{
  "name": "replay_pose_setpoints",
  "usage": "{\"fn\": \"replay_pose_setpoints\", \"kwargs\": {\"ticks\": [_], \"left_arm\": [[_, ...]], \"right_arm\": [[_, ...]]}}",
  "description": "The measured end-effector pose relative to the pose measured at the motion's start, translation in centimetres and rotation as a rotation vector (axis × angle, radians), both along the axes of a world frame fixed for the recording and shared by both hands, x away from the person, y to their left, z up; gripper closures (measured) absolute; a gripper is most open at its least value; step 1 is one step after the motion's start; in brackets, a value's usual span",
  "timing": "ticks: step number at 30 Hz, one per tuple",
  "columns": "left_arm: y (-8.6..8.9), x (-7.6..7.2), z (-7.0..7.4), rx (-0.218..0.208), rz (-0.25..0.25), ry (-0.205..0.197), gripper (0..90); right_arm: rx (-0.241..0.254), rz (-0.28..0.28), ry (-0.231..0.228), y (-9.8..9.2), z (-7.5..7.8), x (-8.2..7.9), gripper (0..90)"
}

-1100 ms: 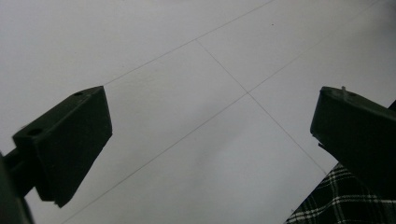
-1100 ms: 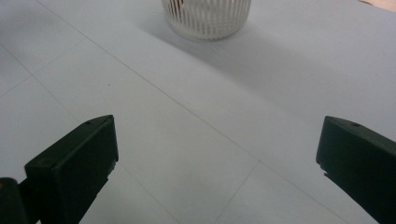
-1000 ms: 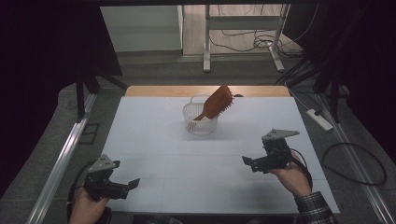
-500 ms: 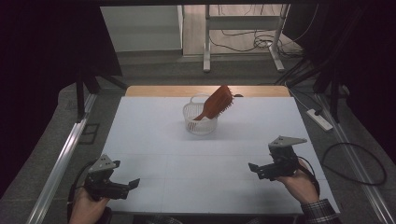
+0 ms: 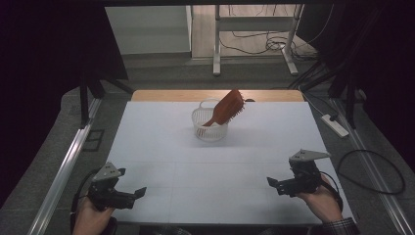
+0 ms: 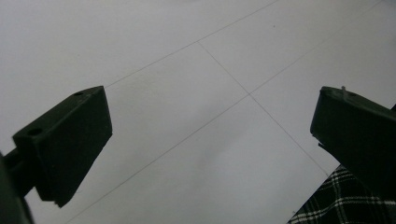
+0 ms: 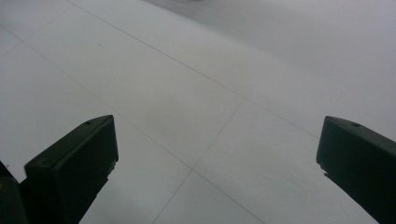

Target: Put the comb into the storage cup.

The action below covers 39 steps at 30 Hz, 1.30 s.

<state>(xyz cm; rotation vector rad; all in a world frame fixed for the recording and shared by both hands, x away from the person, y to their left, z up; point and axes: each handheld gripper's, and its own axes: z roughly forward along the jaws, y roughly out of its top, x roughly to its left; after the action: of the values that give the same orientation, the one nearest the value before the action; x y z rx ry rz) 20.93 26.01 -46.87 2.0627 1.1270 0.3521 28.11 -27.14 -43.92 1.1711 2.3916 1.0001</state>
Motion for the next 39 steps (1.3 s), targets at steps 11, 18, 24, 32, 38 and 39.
{"fn": "replay_pose_setpoints", "kwargs": {"ticks": [11, 18, 24, 32, 38, 39], "left_arm": [[0.3, -0.1, 0.1, -0.012, 0.012, -0.014, 0.0], [0.4, -0.3, 0.1, -0.003, 0.020, -0.017, 0.0], [0.7, -0.4, 0.1, -0.009, 0.032, -0.018, 0.0], [0.7, -0.4, 0.0, -0.003, 0.030, -0.015, 0.0], [0.7, -0.4, 0.0, 0.001, 0.027, -0.013, 0.0], [0.6, -0.4, 0.0, 0.001, 0.027, -0.014, 0.0]], "right_arm": [[-0.013, -0.040, -0.007, -1.3, -0.2, -1.0, 0.0], [-0.013, -0.061, -0.010, -2.0, -0.3, -1.8, 0.0], [-0.010, -0.093, -0.007, -2.7, -0.2, -2.6, 0.0], [-0.022, -0.105, 0.001, -3.0, -0.4, -3.4, 0.0], [-0.045, -0.110, 0.009, -3.2, -0.5, -3.9, 0.0], [-0.046, -0.110, 0.007, -3.2, -0.5, -4.0, 0.0]]}}
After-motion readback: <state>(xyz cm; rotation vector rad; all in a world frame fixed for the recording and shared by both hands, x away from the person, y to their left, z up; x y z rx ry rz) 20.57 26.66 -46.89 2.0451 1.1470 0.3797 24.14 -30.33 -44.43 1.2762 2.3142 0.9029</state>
